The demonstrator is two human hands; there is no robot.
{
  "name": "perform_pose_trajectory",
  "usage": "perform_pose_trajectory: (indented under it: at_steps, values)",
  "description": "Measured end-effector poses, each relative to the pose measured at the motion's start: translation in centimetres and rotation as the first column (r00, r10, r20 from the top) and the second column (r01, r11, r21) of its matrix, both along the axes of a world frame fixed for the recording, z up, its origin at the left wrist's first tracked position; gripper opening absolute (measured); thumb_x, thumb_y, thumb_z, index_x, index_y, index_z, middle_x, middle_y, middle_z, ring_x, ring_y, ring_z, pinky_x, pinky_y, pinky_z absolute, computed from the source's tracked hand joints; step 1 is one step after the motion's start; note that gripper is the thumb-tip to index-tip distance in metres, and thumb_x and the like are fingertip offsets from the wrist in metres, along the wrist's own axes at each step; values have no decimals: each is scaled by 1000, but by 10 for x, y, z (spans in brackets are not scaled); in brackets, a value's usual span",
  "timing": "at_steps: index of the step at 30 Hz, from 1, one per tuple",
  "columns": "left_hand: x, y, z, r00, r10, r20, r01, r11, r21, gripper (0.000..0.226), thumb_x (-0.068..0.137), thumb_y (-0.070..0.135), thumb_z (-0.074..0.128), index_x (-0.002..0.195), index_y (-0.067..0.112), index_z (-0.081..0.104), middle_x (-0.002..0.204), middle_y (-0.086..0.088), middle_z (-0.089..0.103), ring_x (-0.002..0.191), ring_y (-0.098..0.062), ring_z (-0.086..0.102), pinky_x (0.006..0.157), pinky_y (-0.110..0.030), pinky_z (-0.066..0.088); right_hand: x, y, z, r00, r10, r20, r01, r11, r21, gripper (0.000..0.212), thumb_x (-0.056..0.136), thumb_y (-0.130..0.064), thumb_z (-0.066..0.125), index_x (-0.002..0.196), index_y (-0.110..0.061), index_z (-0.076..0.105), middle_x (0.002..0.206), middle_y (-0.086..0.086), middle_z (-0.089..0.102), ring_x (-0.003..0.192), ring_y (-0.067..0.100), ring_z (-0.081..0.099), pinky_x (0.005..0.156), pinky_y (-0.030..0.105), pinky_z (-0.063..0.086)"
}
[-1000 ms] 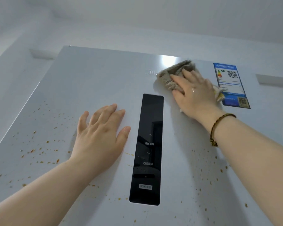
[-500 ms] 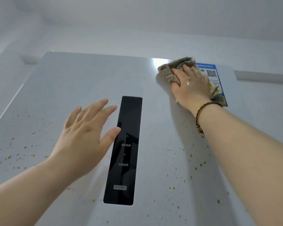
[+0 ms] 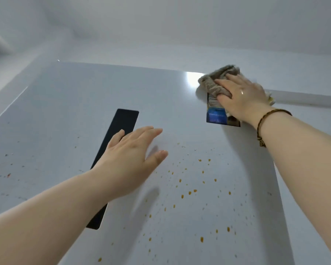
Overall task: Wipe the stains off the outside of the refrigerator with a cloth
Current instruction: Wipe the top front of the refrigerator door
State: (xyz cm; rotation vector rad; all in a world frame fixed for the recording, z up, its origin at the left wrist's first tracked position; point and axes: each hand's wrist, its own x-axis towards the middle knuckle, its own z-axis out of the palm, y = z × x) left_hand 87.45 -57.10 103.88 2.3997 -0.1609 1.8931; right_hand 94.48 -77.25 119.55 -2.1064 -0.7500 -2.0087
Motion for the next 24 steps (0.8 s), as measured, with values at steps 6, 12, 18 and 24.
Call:
perform_pose_trajectory:
  at_steps: [6, 12, 18, 24]
  values:
    - [7, -1, -6, 998, 64, 28, -63, 998, -25, 69, 78, 67, 11, 141, 40, 14, 148, 24, 14, 134, 8, 4, 105, -16, -15, 10, -4, -21, 993, 114, 42, -114, 993, -8, 49, 91, -37, 31, 139, -31, 34, 152, -2, 24, 141, 17, 15, 112, 38, 12]
    - [8, -8, -7, 989, 140, 38, -138, 989, -52, 88, 64, 69, -2, 142, 36, 18, 151, 20, 10, 136, 4, 2, 109, -20, -14, 12, -18, -87, 979, 203, 6, -189, 924, -332, 69, 67, -57, 17, 133, -46, 35, 150, -17, 21, 133, -8, 3, 112, 24, -5]
    - [9, -9, -10, 993, 114, 17, -113, 991, -69, 103, 52, 73, -9, 144, 33, 16, 153, 19, 5, 137, 5, -3, 107, -19, -14, 13, -24, -47, 979, 202, 3, -202, 979, -9, 56, 85, -45, 28, 139, -32, 34, 153, -5, 21, 142, 14, 11, 114, 37, 7]
    - [11, -2, -11, 994, 108, 9, -108, 993, -36, 125, 37, 87, -26, 144, 35, 13, 152, 20, 3, 128, 15, -8, 102, -17, -19, 14, -11, -88, 994, 104, 15, -102, 990, -102, 60, 80, -48, 23, 139, -38, 32, 154, -6, 17, 142, 14, 6, 112, 41, 5]
